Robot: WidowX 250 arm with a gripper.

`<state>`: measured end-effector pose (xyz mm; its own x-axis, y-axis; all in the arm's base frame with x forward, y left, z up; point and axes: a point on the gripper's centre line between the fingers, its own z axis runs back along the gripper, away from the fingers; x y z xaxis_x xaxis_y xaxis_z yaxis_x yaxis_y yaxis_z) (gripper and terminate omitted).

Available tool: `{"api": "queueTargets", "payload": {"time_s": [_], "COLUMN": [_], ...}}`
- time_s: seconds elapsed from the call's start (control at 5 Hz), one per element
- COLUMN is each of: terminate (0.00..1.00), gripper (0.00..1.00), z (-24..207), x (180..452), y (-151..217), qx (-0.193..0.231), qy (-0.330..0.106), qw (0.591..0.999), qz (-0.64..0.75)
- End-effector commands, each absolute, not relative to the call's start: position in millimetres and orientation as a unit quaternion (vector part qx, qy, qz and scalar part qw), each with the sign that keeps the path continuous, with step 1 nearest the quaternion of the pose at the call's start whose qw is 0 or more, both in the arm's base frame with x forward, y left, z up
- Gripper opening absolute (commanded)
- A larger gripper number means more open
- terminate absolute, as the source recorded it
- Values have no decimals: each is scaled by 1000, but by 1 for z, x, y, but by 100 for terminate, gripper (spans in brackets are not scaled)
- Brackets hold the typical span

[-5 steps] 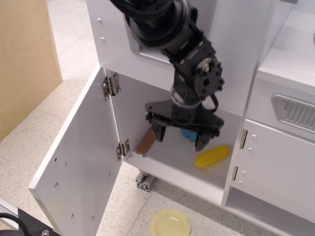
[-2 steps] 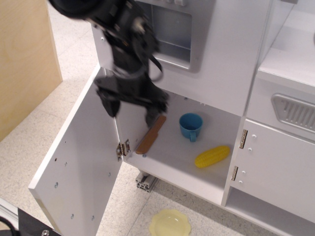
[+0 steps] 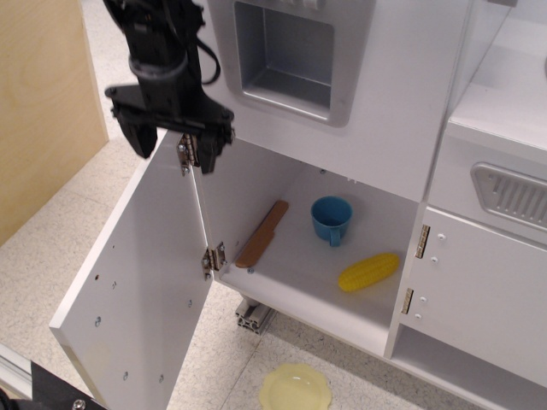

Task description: Close low fridge

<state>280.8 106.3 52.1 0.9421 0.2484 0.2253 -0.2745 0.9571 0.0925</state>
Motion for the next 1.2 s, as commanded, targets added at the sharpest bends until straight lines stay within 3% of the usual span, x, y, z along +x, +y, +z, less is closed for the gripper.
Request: {"api": "queueTargets", "payload": {"time_s": [0.0,0.6,1.0], "terminate": [0,0,0], "gripper": [100,100,100], "z": [43,2,5], "x": [285,262,271], "y": [130,103,65], "qx": [47,37,3], "qy": [-107,-66,-74], "qw": [980,986,983], "qz": [160,148,166]}}
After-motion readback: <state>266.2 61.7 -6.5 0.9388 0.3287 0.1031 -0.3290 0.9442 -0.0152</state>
